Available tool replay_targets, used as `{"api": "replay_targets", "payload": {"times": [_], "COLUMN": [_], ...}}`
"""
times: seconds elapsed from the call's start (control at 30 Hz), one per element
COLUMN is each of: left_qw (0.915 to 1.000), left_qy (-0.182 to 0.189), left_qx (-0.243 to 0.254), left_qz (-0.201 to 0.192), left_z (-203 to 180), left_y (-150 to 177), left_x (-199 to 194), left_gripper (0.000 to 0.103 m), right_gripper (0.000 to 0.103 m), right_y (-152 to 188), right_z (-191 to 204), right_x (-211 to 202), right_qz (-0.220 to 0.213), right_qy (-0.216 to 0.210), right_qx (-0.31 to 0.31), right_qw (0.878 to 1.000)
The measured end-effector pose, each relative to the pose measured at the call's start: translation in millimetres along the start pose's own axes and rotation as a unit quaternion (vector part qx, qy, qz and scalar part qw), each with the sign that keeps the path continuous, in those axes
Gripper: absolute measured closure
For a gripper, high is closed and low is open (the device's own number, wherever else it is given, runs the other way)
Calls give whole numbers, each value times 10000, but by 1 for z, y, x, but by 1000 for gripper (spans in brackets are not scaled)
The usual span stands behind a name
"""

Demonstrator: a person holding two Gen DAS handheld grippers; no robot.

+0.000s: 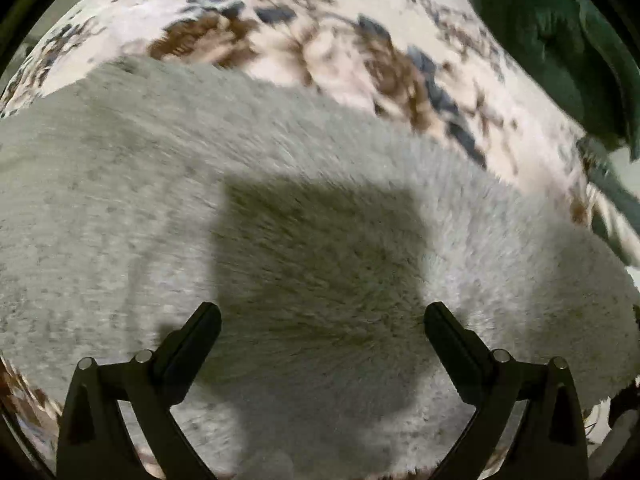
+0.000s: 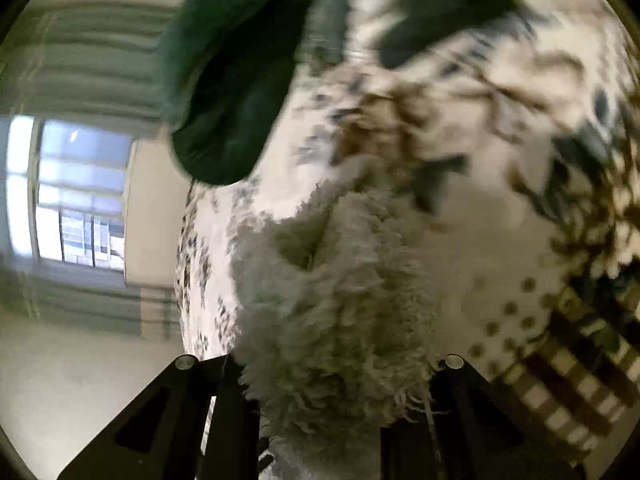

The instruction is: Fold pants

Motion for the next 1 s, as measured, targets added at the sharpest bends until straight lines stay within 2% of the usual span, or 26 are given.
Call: {"api": "replay_targets", "payload": {"times": [0.1,0.2,0.3,0.4,0.47,0.5,0.53,0.57,0.6,0.63,0.67,0.7,0.73,0.8,0.83,0.9,1.0], "left_qw": [9998,9986,9961,9925,9897,9888,9874,9854,9839,9820,9797,9781,9765,9743,9735,9728,9726], "left_qy": [15,-1,-84,-163,-433,-519,-637,-792,-875,-937,-966,-978,-982,-979,-969,-909,-829], "left_qx": [-140,-402,-752,-1100,-1255,-1292,-1346,-1421,-1485,-1582,-1711,-1802,-1890,-2006,-2048,-2109,-2150], "left_qz": [-157,-339,-447,-504,-538,-540,-527,-501,-481,-443,-389,-359,-337,-301,-299,-288,-302], "left_z": [27,69,119,172,213,226,242,260,272,284,299,309,318,331,334,337,334], "left_y": [-5,-4,-11,-1,9,13,17,23,27,31,36,40,44,50,53,56,54], "left_x": [-21,-48,-67,-87,-96,-99,-100,-99,-100,-98,-98,-99,-99,-101,-102,-105,-104], "left_gripper": [0,0,0,0,0,0,0,0,0,0,0,0,0,0,0,0,0], "right_gripper": [86,86,86,86,86,86,86,85,81,78,65,52,47,42,40,34,34], "right_y": [23,66,128,202,253,288,309,334,359,377,392,399,398,383,369,342,318], "right_z": [56,113,161,188,194,192,189,185,180,177,178,181,187,201,205,204,188], "right_x": [-4,4,30,72,102,125,136,150,163,170,172,169,162,147,141,140,161], "right_qz": [92,374,806,1408,1746,2067,2235,2448,2730,2993,3303,3610,3707,3759,3615,3318,3259], "right_qy": [7,68,195,311,519,717,883,1134,1310,1397,1385,1101,767,240,204,510,1115], "right_qx": [-609,-1314,-2082,-2608,-3055,-3346,-3553,-3811,-4002,-4093,-4081,-3874,-3653,-3264,-3139,-3007,-2647], "right_qw": [9981,9906,9746,9546,9346,9166,9033,8843,8649,8505,8398,8411,8505,8669,8777,8927,9007]}}
Point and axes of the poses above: each gripper's, at about its wrist camera, not at the fingertips, and x roughly the way its jaws point, z to its left, y to its underside, the point moved 3 cm from there along x, roughly the way its jaws point, and after that the axes turned 2 degrees about -z, right-handed, at the moved point
